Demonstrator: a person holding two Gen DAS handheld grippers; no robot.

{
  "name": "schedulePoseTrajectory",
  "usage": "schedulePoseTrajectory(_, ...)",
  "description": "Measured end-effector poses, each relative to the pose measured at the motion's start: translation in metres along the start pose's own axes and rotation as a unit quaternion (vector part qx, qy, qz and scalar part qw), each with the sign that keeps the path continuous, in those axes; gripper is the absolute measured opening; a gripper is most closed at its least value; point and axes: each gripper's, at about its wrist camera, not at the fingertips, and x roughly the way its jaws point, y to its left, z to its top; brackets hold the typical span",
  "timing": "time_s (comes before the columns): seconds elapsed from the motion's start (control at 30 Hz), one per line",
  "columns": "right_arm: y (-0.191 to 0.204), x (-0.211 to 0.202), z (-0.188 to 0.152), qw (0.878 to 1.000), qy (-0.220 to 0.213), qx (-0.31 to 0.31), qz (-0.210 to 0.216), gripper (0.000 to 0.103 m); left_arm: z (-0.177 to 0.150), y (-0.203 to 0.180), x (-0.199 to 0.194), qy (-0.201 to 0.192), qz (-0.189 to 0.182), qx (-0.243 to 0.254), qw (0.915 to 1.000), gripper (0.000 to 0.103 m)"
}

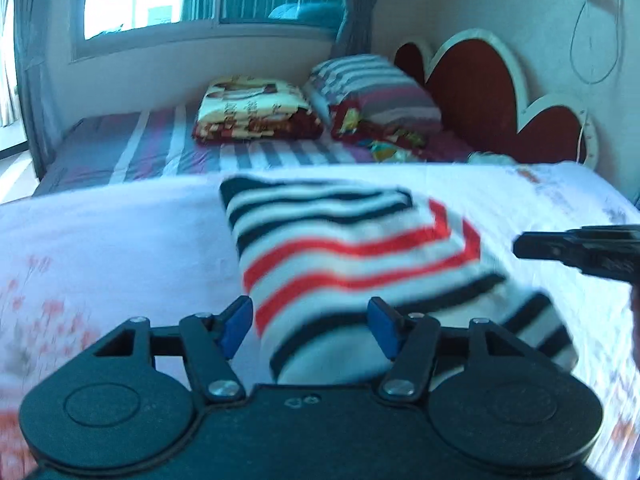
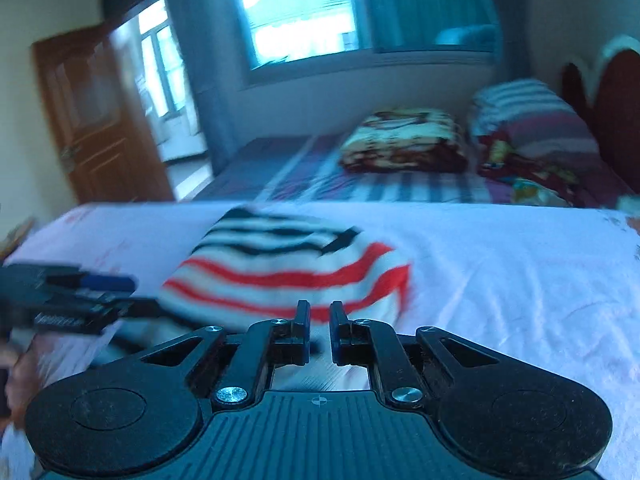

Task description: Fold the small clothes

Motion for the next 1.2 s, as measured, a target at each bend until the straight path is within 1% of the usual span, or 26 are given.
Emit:
schedulePoseTrajectory(0.03, 0.006, -0.001, -0.007, 1.000, 0.008, -0.015, 0.004, 0.009, -0.006, 0.001, 0.000, 0.001, -0.003, -0.008, 1.0000, 0.062)
schedulePoseTrajectory(0.07, 0.011, 0.003, -0.015, 0.999, 0.023, -0.031, -0.001, 0.009, -0.012, 0.002, 0.001, 0.007, -0.004, -0.018, 0.9998, 0.062)
schedulePoseTrajectory(0.1, 0.013, 0.009, -0.023, 0.998, 0.043, -0.044, -0.015, 0.004, -0.016, 0.002, 0.002, 0.010, -0.003, -0.024, 0.9997, 0.063)
schedulePoseTrajectory(0.13, 0.011, 0.016, -0.030, 0.997, 0.053, -0.045, -0.024, 0.004, -0.018, 0.002, 0.004, 0.010, -0.004, -0.026, 0.9996, 0.064)
schedulePoseTrajectory(0.2, 0.001, 0.021, -0.033, 0.998, 0.054, -0.019, -0.024, 0.002, -0.017, -0.001, 0.007, 0.011, 0.000, -0.026, 0.9996, 0.064)
schedulePoseTrajectory(0.27, 0.002, 0.024, -0.034, 0.997, 0.058, -0.027, -0.039, 0.000, -0.017, -0.002, 0.009, 0.012, 0.003, -0.026, 0.9996, 0.064)
schedulePoseTrajectory(0.33, 0.004, 0.019, -0.032, 0.997, 0.060, -0.024, -0.038, 0.000, -0.016, -0.001, 0.000, 0.014, -0.003, -0.041, 0.9991, 0.060)
schedulePoseTrajectory(0.37, 0.006, 0.009, -0.029, 0.998, 0.049, -0.028, -0.039, 0.000, -0.016, 0.000, -0.008, 0.008, -0.005, -0.045, 0.9990, 0.060)
schedulePoseTrajectory(0.43, 0.013, -0.010, -0.026, 0.999, 0.026, -0.035, -0.019, 0.000, -0.022, 0.003, -0.024, 0.000, -0.001, -0.041, 0.9992, 0.058)
schedulePoseTrajectory(0.47, 0.017, -0.016, -0.027, 0.999, 0.023, -0.039, -0.011, 0.000, -0.027, 0.003, -0.028, -0.001, -0.001, -0.042, 0.9991, 0.058)
schedulePoseTrajectory(0.57, 0.028, -0.015, -0.035, 0.997, 0.046, -0.058, -0.005, 0.000, -0.039, 0.004, -0.030, 0.010, 0.002, -0.056, 0.9984, 0.058)
schedulePoseTrajectory(0.63, 0.029, -0.007, -0.045, 0.995, 0.070, -0.067, -0.018, 0.000, -0.047, 0.002, -0.029, 0.016, 0.005, -0.062, 0.9979, 0.058)
schedulePoseTrajectory(0.7, 0.024, 0.000, -0.056, 0.994, 0.085, -0.060, -0.024, 0.000, -0.055, 0.003, -0.030, 0.019, 0.005, -0.069, 0.9974, 0.060)
schedulePoseTrajectory(0.77, 0.020, 0.001, -0.067, 0.994, 0.085, -0.057, -0.028, 0.000, -0.061, 0.005, -0.030, 0.020, 0.005, -0.079, 0.9966, 0.060)
schedulePoseTrajectory(0.83, 0.017, 0.002, -0.071, 0.995, 0.081, -0.045, -0.028, 0.000, -0.064, 0.006, -0.030, 0.021, 0.005, -0.086, 0.9961, 0.061)
schedulePoseTrajectory(1.03, 0.019, -0.001, -0.067, 0.995, 0.086, -0.044, -0.032, 0.000, -0.065, 0.005, -0.034, 0.023, 0.013, -0.081, 0.9964, 0.061)
schedulePoseTrajectory(1.13, 0.024, -0.016, -0.064, 0.996, 0.068, -0.047, -0.023, 0.000, -0.069, 0.002, -0.039, 0.023, 0.015, -0.079, 0.9965, 0.061)
schedulePoseTrajectory(1.17, 0.023, -0.018, -0.067, 0.996, 0.070, -0.046, -0.018, 0.000, -0.070, 0.002, -0.039, 0.025, 0.016, -0.078, 0.9965, 0.061)
schedulePoseTrajectory(1.2, 0.022, -0.013, -0.071, 0.995, 0.081, -0.047, -0.022, 0.000, -0.072, 0.002, -0.038, 0.027, 0.017, -0.079, 0.9964, 0.061)
